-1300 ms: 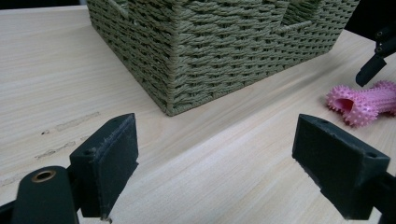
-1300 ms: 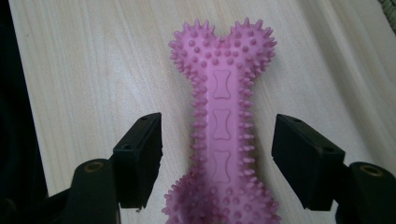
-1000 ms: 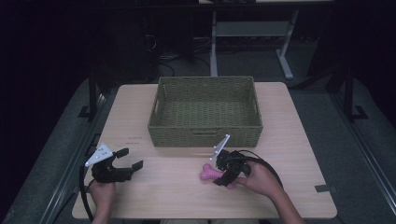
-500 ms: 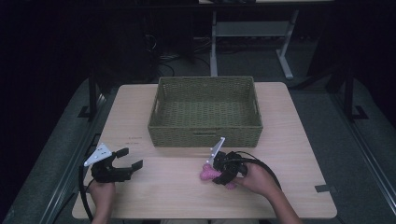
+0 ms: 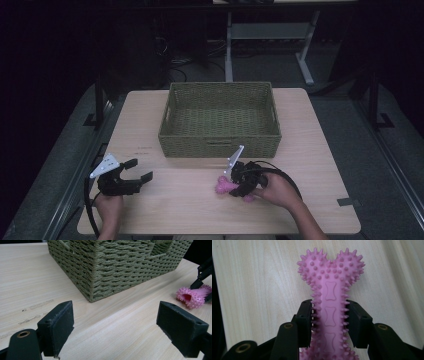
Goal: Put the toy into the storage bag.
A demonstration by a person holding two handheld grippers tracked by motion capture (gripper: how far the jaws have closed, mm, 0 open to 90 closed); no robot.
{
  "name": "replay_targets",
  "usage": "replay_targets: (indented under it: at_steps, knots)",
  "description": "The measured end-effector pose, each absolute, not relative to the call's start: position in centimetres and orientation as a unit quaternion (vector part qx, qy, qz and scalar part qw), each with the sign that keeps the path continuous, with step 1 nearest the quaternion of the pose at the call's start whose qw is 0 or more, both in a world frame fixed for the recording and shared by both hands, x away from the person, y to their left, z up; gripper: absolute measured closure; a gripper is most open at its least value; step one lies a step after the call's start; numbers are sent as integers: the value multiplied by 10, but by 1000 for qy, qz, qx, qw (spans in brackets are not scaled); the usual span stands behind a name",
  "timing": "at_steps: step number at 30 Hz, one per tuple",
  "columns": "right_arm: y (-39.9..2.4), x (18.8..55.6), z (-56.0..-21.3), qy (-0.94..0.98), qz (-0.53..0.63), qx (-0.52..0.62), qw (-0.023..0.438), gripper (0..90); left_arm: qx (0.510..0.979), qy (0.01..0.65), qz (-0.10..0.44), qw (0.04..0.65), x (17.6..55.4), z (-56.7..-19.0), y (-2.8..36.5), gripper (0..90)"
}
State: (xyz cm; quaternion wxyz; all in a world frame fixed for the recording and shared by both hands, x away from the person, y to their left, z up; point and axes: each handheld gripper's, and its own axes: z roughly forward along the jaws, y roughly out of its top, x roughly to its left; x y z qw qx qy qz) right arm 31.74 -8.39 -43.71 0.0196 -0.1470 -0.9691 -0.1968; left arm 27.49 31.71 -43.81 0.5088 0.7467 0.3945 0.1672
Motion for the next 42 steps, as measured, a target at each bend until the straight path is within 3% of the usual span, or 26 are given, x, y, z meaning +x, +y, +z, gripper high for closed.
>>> replay_targets:
  at_steps: [42]
  knots:
    - [-109,368,-340,-959,-256,-114,43,581,749,393,167,507,276,-438,316,139]
